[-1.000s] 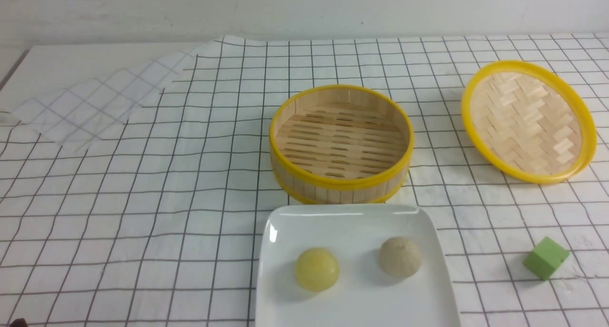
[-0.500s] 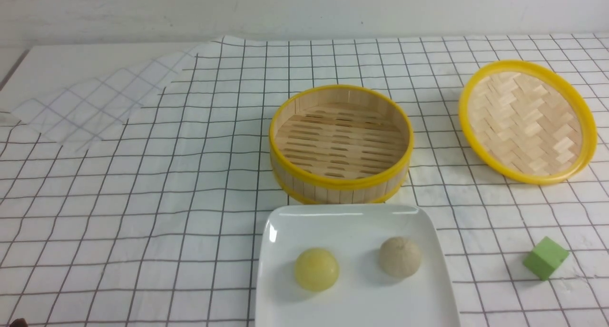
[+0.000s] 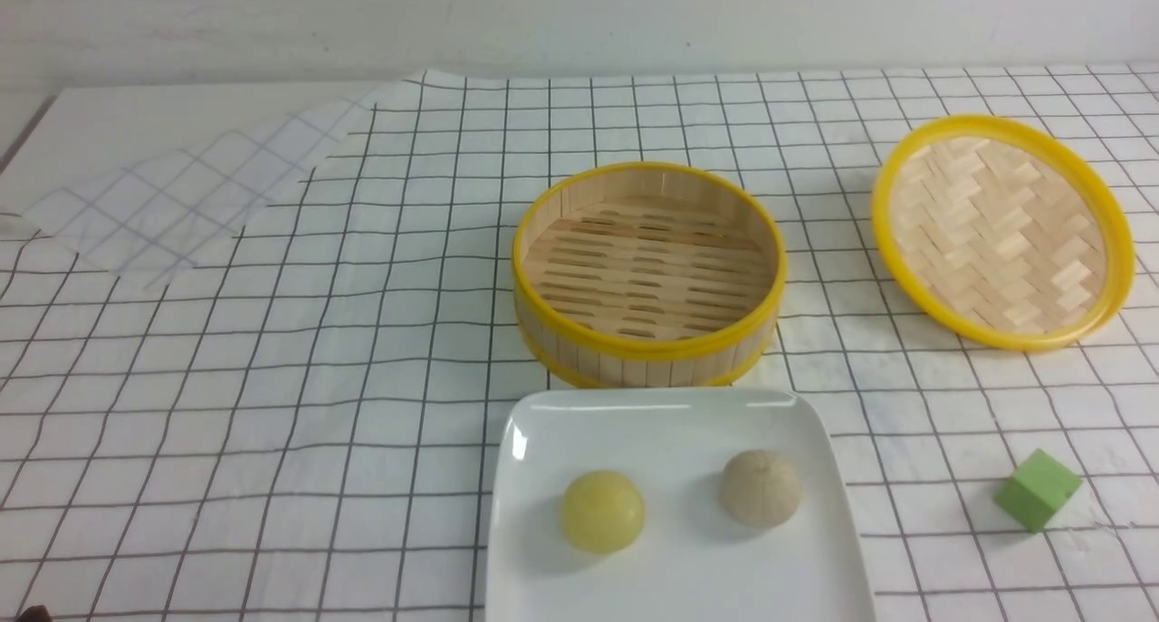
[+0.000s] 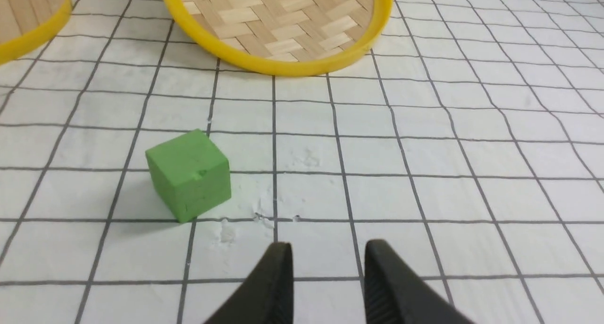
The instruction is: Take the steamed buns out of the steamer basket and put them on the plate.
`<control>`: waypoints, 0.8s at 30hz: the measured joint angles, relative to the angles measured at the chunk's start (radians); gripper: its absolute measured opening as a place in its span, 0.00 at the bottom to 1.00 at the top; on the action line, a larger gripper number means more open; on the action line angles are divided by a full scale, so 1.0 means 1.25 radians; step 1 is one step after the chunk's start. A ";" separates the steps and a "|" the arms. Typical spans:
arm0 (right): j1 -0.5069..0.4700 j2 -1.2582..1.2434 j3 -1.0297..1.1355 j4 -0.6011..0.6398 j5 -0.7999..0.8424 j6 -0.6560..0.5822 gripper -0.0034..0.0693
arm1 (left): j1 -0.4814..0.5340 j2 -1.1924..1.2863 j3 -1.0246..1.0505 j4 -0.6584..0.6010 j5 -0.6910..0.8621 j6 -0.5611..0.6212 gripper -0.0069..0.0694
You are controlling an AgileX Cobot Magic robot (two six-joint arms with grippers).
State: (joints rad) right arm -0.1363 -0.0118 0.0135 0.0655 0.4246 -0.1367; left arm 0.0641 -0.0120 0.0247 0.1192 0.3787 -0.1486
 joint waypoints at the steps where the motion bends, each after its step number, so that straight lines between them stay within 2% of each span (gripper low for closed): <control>1: -0.001 0.000 0.000 -0.001 0.000 0.001 0.38 | 0.000 0.000 0.000 0.000 0.000 0.000 0.41; 10: 0.001 0.000 0.000 0.000 0.000 0.003 0.38 | 0.000 0.000 0.000 0.000 0.000 0.000 0.41; 17: 0.052 0.000 0.000 -0.001 0.000 0.004 0.38 | 0.000 0.000 0.000 0.004 0.000 0.000 0.41; 24: 0.066 0.000 0.000 -0.006 0.001 0.004 0.38 | 0.000 0.000 0.000 0.005 0.000 0.000 0.41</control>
State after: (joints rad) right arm -0.0536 -0.0118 0.0135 0.0582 0.4255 -0.1314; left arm 0.0641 -0.0120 0.0247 0.1256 0.3787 -0.1486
